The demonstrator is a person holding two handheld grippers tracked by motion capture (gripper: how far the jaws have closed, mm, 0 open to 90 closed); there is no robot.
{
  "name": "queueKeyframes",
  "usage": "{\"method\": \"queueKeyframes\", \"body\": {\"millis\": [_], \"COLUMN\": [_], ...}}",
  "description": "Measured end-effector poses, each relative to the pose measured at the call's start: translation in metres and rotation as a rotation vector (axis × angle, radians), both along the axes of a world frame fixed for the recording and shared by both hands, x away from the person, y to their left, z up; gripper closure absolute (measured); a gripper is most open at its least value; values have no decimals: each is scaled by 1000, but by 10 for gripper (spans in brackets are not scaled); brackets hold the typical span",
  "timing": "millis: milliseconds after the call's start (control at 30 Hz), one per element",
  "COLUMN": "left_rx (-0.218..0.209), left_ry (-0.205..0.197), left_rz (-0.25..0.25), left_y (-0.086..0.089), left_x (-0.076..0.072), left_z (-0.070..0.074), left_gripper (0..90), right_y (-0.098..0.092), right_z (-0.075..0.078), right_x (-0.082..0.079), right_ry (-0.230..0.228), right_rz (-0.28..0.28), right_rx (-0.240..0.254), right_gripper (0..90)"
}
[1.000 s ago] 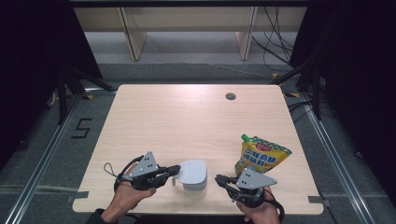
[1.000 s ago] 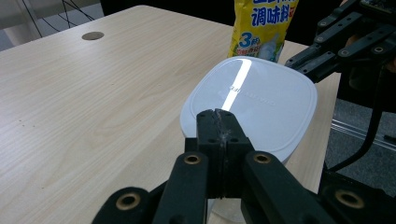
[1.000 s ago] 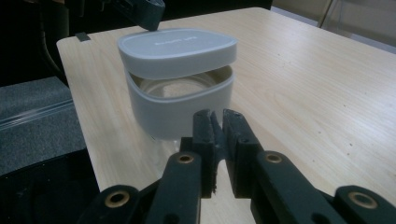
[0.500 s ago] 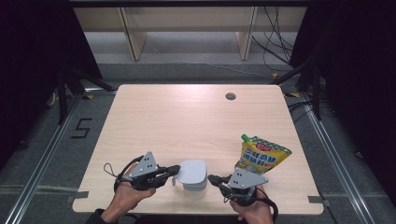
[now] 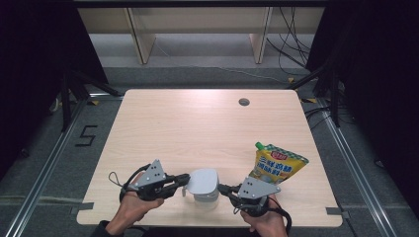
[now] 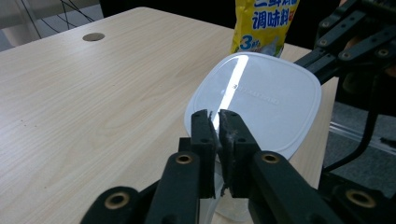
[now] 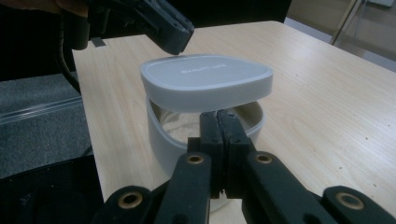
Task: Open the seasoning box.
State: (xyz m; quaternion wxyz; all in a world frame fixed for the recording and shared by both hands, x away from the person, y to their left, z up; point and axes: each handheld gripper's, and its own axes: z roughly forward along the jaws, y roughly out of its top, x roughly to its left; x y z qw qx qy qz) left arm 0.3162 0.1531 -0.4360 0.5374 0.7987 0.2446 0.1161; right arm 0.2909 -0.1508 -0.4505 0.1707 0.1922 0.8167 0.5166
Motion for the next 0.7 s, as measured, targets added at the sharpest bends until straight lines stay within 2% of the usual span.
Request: {"method": "queueKeyframes", "body": {"millis": [33, 67, 100, 133, 167, 200, 233, 267, 367, 433, 467, 500, 533, 567, 600, 633, 700], "left_rx": [-9, -5, -4, 5, -10, -13, 4, 14, 22, 51, 53, 67, 67, 49, 61, 71, 68], "left_ry": [12, 13, 15, 10, 14, 27, 6, 8, 5, -6, 13, 2, 2, 25, 20, 40, 46], "left_rz": [-10, -13, -13, -16, -10, 0, -17, 3, -19, -26, -13, -22, -22, -7, -7, 14, 15], "left_y": [3, 5, 7, 10, 11, 12, 15, 16, 21, 23, 23, 25, 25, 26, 28, 32, 33], "left_x": [0, 0, -1, -1, -2, -3, -2, -5, -6, -8, -10, -11, -11, -13, -13, -15, -15], "left_z": [0, 1, 0, 0, -2, -3, -3, -3, -6, -8, -11, -15, -15, -20, -23, -29, -32], "left_gripper": [798, 767, 729, 690, 661, 634, 612, 570, 493, 442, 411, 381, 366, 366, 349, 338, 328], "right_y": [0, 0, 1, 1, 2, 1, 2, 3, 7, 8, 10, 10, 11, 11, 12, 13, 13], "right_z": [1, 1, 1, 1, 2, 3, 3, 3, 4, 6, 6, 6, 7, 7, 8, 8, 8], "right_x": [1, 0, -1, 1, 0, 0, 0, 0, 0, 0, -1, 0, 0, 0, 0, 0, 0], "right_ry": [-23, 1, 3, -14, -8, -14, -12, -15, -20, -28, -10, -28, -30, -30, -30, -35, -40], "right_rz": [6, -5, -15, 3, -4, 7, 3, 1, 3, 10, -8, 3, 19, 19, 14, 15, 19], "right_rx": [-6, 3, 14, 3, 13, -2, 7, 10, 11, 7, 21, 12, 10, 10, 9, 8, 7], "right_gripper": [900, 900, 900, 900, 900, 900, 900, 900, 900, 900, 900, 900, 900, 900, 900, 900, 900]}}
